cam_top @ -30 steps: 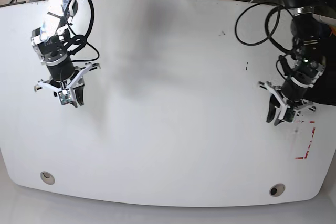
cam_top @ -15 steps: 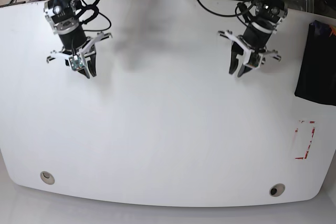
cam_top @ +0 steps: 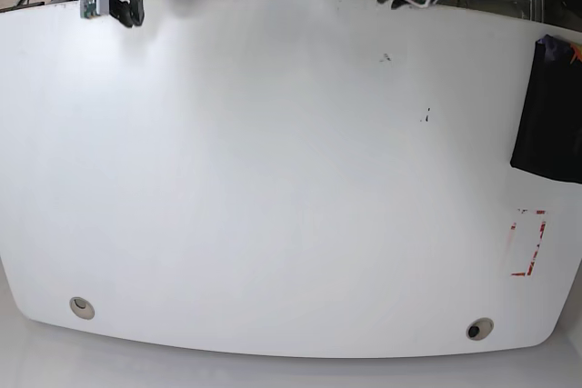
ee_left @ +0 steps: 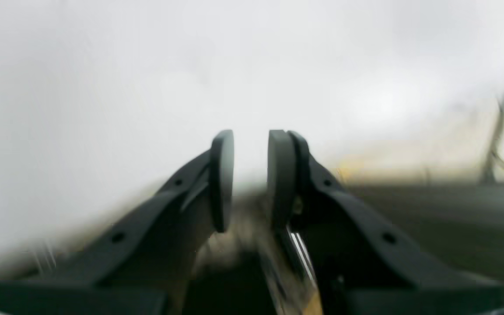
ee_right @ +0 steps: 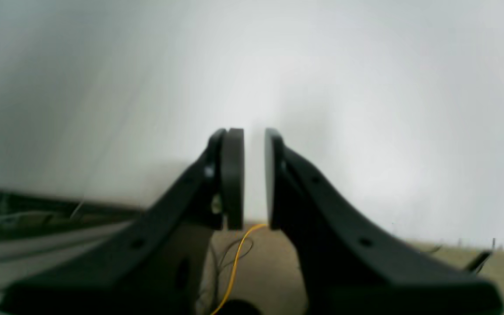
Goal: Layout the t-shirt on the table in an organized manner, then fold the t-shirt properly
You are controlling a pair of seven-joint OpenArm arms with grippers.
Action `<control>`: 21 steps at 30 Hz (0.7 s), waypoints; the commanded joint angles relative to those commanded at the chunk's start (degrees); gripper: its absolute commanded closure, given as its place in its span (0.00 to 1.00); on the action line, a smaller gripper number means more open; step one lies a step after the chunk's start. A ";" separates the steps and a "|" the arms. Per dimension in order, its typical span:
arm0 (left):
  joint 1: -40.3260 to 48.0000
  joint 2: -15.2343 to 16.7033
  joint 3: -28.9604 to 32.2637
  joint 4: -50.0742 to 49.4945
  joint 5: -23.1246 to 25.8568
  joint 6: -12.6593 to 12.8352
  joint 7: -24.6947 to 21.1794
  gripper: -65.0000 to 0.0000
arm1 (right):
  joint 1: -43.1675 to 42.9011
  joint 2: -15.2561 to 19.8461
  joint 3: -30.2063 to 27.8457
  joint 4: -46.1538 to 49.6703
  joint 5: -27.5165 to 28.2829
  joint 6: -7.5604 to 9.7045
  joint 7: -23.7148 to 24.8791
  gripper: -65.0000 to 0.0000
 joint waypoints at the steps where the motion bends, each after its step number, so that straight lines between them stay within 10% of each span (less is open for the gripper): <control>1: 3.08 -0.09 0.00 -0.18 0.00 0.00 0.00 0.82 | -3.08 0.00 -0.09 0.00 1.58 0.00 0.00 0.88; 12: 11.52 -4.04 0.09 -7.38 0.18 0.35 0.09 0.82 | -13.98 -0.26 -6.07 -2.90 -0.26 0.00 -3.34 0.88; 21: -0.18 -5.19 0.70 -29.01 0.35 0.35 0.09 0.82 | -8.53 0.00 -11.60 -15.21 -9.93 0.00 -3.08 0.88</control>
